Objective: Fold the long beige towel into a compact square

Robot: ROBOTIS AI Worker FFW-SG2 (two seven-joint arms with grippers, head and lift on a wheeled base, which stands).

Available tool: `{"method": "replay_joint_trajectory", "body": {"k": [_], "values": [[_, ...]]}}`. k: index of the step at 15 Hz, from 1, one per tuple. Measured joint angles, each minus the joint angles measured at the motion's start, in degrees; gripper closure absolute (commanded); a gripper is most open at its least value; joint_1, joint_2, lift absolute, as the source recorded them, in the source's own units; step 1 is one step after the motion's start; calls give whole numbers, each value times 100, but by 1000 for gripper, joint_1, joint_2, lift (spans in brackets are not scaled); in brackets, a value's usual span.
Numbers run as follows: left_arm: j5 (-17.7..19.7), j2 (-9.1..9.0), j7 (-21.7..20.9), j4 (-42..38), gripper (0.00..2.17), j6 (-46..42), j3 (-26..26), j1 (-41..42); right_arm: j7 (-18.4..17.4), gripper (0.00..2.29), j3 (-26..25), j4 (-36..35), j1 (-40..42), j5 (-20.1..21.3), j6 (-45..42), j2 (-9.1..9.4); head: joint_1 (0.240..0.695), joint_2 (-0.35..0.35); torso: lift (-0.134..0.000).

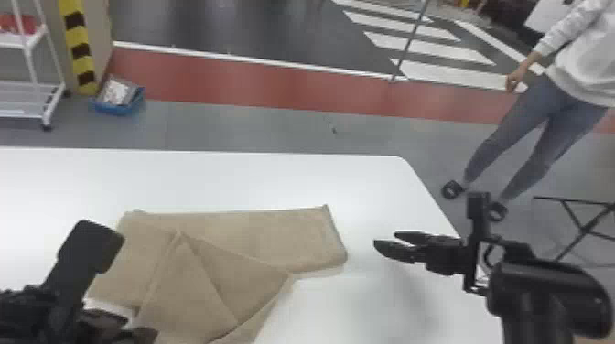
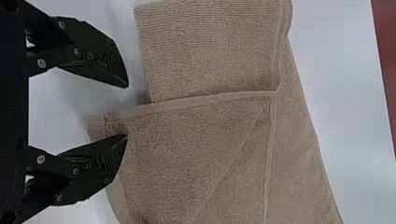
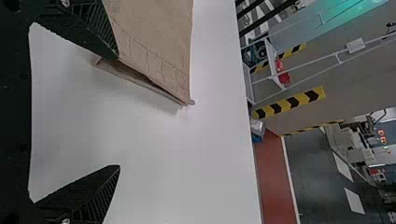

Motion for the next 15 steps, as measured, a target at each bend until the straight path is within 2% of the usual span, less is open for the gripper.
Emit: {"method": "replay_joint_trajectory", "body": {"k": [1,7,9,11,15], "values": [[13,-3,-8,-18,1730,25,-1,6,0,36,-2,4,0,0,0,0,695,-350,-124],[158,-72,110,-673,1730,176,-104,145,0,36,-3,81,8,16,-19,-2,695,-350,-124],[177,-167,148,-947,1730,192,-354,196,-7,36,5,115,9,21,-48,1,695,-350,-124],[146,-382,196,-1047,1730,193,-691,200,-8,36,28,128,9,31,-67,11,695,-350,-124],[36,-457,532,-675,1727,194,-1442,-141,-9,36,59,110,44,43,-58,40,695,-350,-124]]}}
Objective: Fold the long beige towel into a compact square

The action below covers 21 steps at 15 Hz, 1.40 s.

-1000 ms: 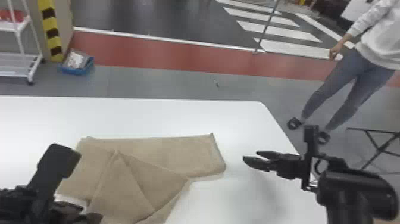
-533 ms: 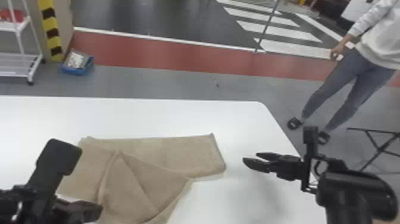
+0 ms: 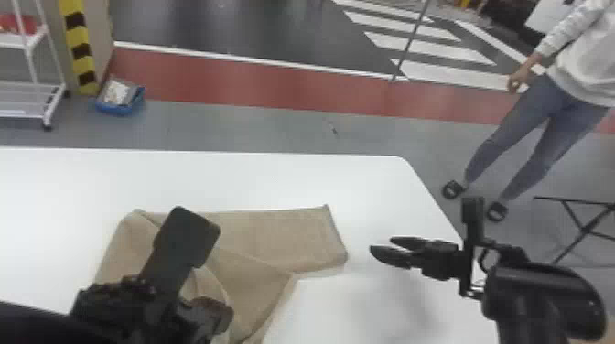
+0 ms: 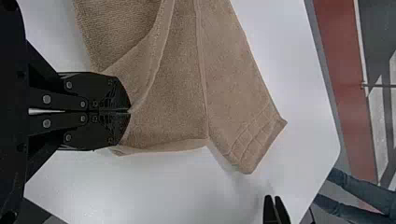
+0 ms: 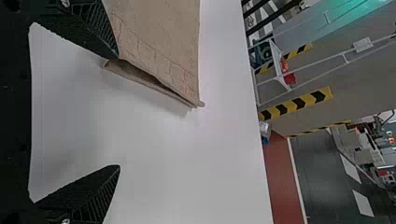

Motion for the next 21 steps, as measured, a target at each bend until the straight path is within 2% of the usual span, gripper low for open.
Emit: {"method": "replay_joint_trajectory", "body": {"k": [5,7,10,18,21], "values": [[371,-2,715,1322,1727,0,-165,-660,15,36,-4,-90,106,-2,28,2,695,-350,-124],[590,-3,858,1568,1727,0,-164,-872,19,39,-7,-118,144,-8,39,5,695,-350,-124],[788,-2,978,1643,1723,0,-163,-1124,18,39,3,-129,183,-9,58,25,695,-350,-124],[917,-2,1057,1365,1723,0,-143,-1269,9,39,32,-129,180,0,44,38,695,-350,-124],[1161,-2,1219,1360,1723,0,-170,-1269,9,39,55,-129,175,9,52,71,695,-350,-124]]}}
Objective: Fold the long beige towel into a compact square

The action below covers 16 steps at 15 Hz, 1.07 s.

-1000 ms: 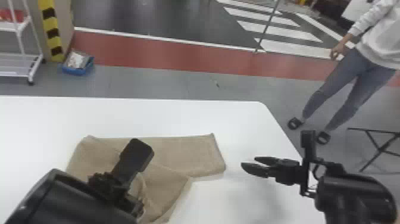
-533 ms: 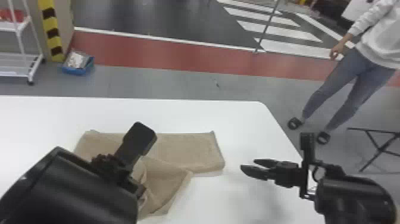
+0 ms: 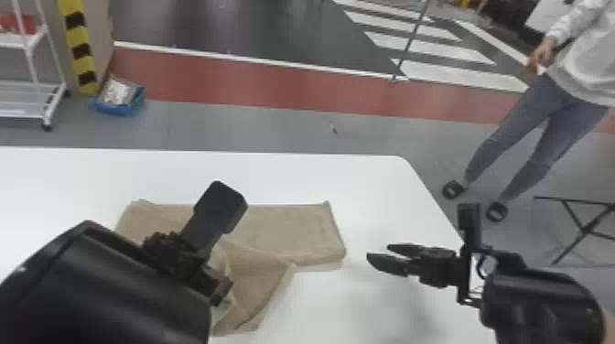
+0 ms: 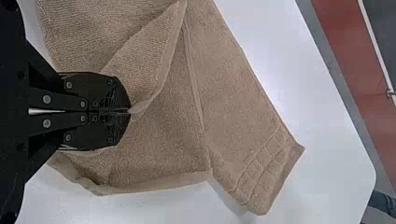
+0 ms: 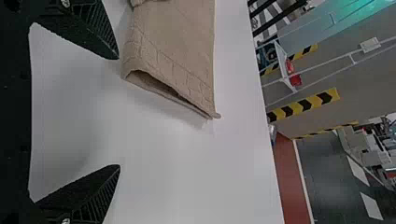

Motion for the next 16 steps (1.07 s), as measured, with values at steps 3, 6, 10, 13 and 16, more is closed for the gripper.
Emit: {"method": "replay_joint_trajectory", "body": {"k": [3,6,10,13,16], "values": [[178,0,345,1,1717,-129,-118,3,-8,39,29,0,0,15,-9,11,695,-350,-124],[783,0,1318,14,60,-566,-213,71,-2,39,46,-98,11,18,28,49,695,-350,-124],[1515,0,1801,-26,39,-792,-267,161,0,39,58,-199,17,19,87,73,695,-350,-124],[1727,0,2061,-156,39,-823,-285,220,4,39,59,-249,23,19,117,80,695,-350,-124],[1706,0,2154,-400,39,-819,-6,230,18,39,58,-384,79,-14,182,86,695,-350,-124]]}}
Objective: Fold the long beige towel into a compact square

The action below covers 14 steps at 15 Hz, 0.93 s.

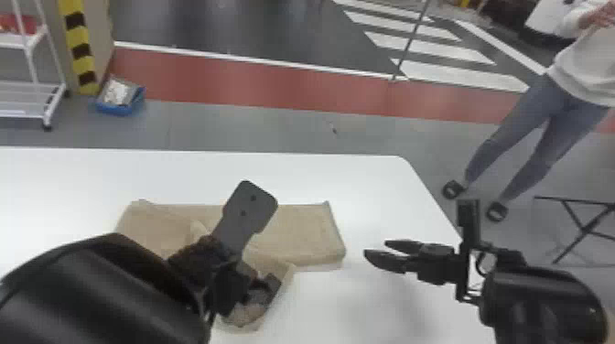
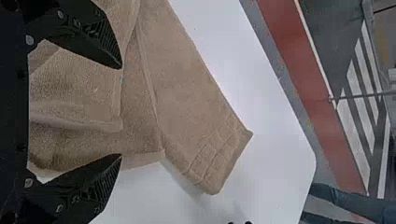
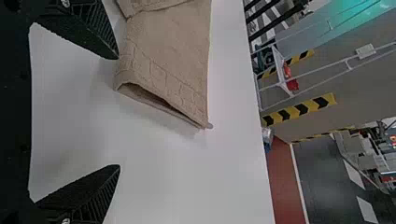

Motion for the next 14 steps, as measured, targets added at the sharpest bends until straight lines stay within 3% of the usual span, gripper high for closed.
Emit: {"method": "replay_joint_trajectory", "body": {"k": [3,7,11,14], "values": [[106,0,-28,-423,39,10,690,42,2,39,71,-352,144,-47,17,71,695,-350,-124],[510,0,-69,-717,43,-14,1845,162,-1,39,475,-954,338,24,18,195,695,-334,-124],[864,0,-79,-743,70,-508,2945,367,-1,53,1104,-1505,551,390,-391,226,695,-184,-124],[1066,-1,-25,-742,83,-865,3763,525,17,97,1722,-2047,882,971,-1126,171,695,-67,-124]]}}
